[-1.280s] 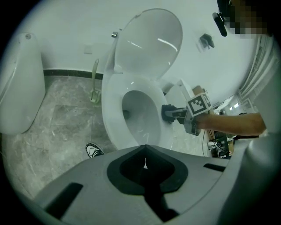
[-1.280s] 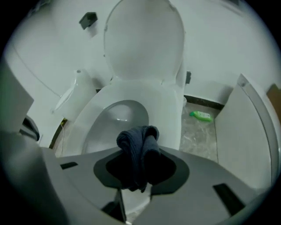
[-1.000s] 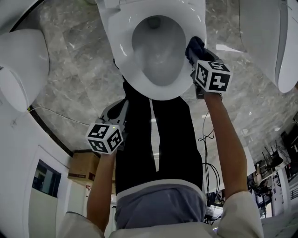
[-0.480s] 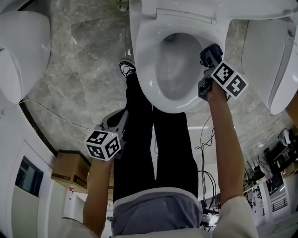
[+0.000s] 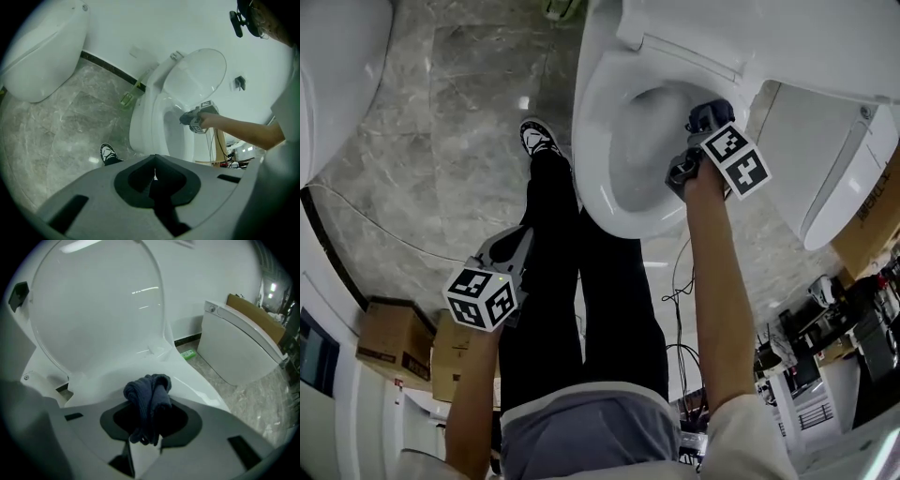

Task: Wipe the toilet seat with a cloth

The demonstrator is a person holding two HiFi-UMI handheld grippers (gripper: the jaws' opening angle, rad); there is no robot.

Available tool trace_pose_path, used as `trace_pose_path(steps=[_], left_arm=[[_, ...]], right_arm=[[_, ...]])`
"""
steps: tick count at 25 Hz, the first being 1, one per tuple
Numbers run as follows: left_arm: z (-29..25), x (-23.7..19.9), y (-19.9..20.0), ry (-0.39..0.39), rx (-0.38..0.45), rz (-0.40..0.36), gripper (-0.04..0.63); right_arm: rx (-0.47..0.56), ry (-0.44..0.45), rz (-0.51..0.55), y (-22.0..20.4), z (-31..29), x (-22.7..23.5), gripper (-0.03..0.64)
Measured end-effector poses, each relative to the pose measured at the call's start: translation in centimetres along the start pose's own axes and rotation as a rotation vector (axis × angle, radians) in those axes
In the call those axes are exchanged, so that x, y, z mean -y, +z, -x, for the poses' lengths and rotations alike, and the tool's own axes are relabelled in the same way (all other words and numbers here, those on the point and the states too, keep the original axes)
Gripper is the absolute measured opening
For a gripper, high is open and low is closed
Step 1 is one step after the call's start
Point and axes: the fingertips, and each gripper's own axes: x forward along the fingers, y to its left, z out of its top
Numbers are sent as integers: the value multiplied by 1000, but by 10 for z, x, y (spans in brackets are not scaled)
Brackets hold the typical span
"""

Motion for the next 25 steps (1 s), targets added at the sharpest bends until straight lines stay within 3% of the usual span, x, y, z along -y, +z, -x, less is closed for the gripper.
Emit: trace_pose_path(steps=[5, 8, 13, 16, 22, 25], left_arm=[[7, 2, 8, 1, 8, -15, 11], [10, 8, 9, -1, 5, -35, 11], [9, 20, 8, -22, 19, -7, 11], [6, 28, 8, -28, 25, -7, 11], [4, 49, 14, -13, 53, -24, 11], [5, 67, 18, -19, 75, -26, 11]], right_arm=[[15, -34, 64, 1, -1, -23, 107], [14, -24, 103, -2, -2, -41, 107], [7, 36, 174, -9, 1, -66, 106], [-9, 106, 241, -15, 2, -82, 106], [-41, 348, 398, -23, 19, -114, 106], [-39, 403, 498, -23, 39, -116, 106]])
